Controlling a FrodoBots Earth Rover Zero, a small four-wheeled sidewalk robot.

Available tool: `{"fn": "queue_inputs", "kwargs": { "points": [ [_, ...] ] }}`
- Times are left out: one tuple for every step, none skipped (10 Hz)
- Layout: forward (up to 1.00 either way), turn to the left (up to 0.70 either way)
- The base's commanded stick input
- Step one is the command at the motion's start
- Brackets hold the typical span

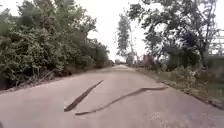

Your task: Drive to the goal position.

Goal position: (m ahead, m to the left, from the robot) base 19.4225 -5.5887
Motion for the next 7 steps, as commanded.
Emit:
{"fn": "queue_inputs", "kwargs": {
  "points": [
    [0.7,-0.32],
    [0.7,-0.18],
    [0.7,0.0],
    [0.7,0.0],
    [0.7,0.0],
    [0.7,0.0],
    [0.7,0.0]
  ]
}}
